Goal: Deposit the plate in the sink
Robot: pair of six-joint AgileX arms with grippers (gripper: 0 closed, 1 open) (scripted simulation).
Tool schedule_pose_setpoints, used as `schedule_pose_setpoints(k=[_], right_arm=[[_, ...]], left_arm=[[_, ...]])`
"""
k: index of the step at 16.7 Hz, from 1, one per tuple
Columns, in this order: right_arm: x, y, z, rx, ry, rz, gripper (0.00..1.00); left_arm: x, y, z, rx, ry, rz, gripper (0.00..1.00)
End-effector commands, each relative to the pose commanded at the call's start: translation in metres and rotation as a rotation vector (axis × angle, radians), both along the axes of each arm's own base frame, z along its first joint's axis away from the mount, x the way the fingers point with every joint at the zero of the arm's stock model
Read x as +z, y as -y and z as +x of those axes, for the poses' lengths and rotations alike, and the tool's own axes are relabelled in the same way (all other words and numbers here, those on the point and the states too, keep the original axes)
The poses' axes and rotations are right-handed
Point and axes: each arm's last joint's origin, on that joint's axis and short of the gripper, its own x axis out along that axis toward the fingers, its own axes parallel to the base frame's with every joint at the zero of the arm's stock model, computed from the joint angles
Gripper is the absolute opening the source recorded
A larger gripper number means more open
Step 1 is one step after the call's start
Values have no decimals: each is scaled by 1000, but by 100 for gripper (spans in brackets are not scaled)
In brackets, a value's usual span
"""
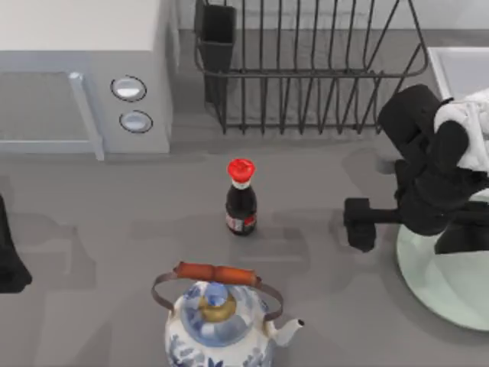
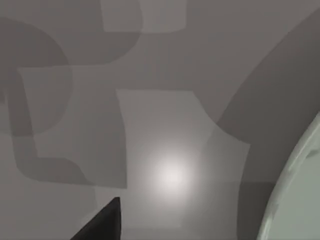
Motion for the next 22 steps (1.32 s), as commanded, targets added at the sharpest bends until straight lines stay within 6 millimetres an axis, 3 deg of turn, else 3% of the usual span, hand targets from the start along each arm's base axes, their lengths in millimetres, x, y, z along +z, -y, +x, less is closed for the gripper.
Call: schedule_pose_setpoints(k=[11, 19, 20, 22], right_arm=[[0, 0, 0, 0, 0, 0, 2], [0, 0, 0, 0, 0, 0, 0], [28, 1, 8, -11, 97, 37, 0], [30, 0, 9, -11, 95, 36, 0]], left_arm=[[0, 0, 0, 0, 0, 0, 100], [0, 0, 0, 0, 0, 0, 100], [0, 0, 0, 0, 0, 0, 100], [0, 0, 0, 0, 0, 0, 100]])
